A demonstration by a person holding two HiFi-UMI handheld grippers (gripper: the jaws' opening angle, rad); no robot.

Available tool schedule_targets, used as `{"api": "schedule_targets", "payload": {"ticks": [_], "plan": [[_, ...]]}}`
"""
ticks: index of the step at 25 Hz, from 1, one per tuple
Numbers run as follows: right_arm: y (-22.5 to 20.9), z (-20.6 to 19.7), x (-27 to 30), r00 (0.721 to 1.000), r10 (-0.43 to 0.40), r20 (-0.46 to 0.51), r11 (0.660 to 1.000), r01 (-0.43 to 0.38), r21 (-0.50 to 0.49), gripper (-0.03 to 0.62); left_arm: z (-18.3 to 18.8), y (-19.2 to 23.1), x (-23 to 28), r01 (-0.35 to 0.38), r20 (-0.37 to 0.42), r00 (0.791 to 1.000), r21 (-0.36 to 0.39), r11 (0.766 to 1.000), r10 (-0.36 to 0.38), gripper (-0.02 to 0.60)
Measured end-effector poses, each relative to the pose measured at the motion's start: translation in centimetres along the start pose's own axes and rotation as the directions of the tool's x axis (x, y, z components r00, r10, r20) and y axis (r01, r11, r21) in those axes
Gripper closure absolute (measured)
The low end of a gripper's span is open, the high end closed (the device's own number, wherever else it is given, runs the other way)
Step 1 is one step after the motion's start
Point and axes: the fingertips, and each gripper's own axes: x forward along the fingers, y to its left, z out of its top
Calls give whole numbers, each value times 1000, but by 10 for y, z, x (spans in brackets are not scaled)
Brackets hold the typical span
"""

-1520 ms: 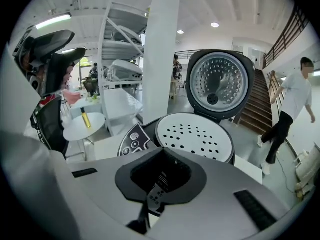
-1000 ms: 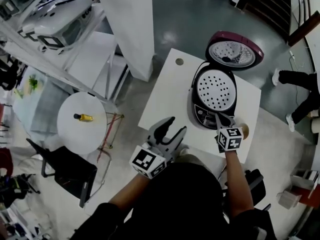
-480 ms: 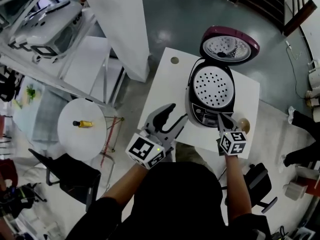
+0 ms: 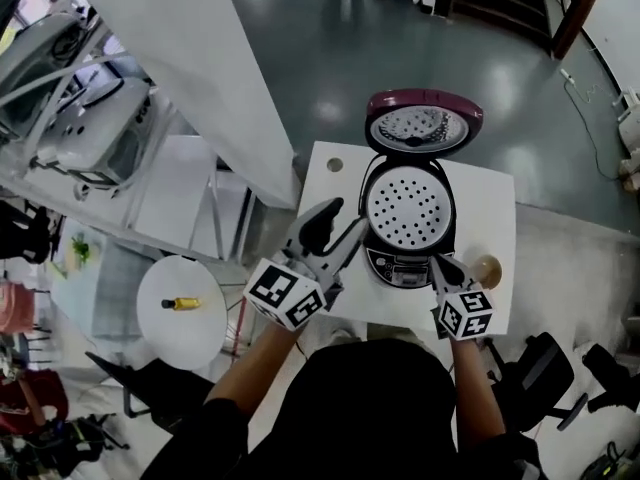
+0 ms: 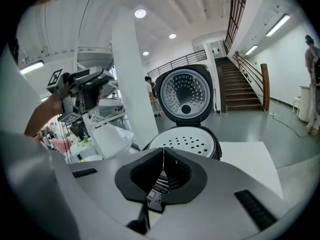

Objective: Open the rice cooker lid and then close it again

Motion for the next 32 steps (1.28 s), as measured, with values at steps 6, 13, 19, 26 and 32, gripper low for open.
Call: {"api": "schedule_targets", "payload": {"ticks": [6, 13, 19, 26, 32], "plan": [[-11, 0, -1, 1000, 4, -9, 1000, -4, -1, 594, 24, 13, 59, 34, -3, 999, 54, 998, -34, 402], [-33, 3, 4, 1000, 0, -17, 998, 1, 58, 594, 53, 46, 119, 43, 20, 999, 29, 999, -44, 402], [-42, 10, 16, 1000, 13, -8, 998, -12, 69, 594, 65, 68, 164, 51, 2, 999, 65, 997, -52, 402], [-55, 2, 23, 1000, 12, -23, 993, -9, 120, 594, 71, 81, 200, 119, -65, 992, 120, 986, -112, 396], [-73, 3, 25, 1000, -12, -24, 989, 15, 149, 594, 56, 102, 224, 149, -163, 979, 142, 979, -126, 388]]}}
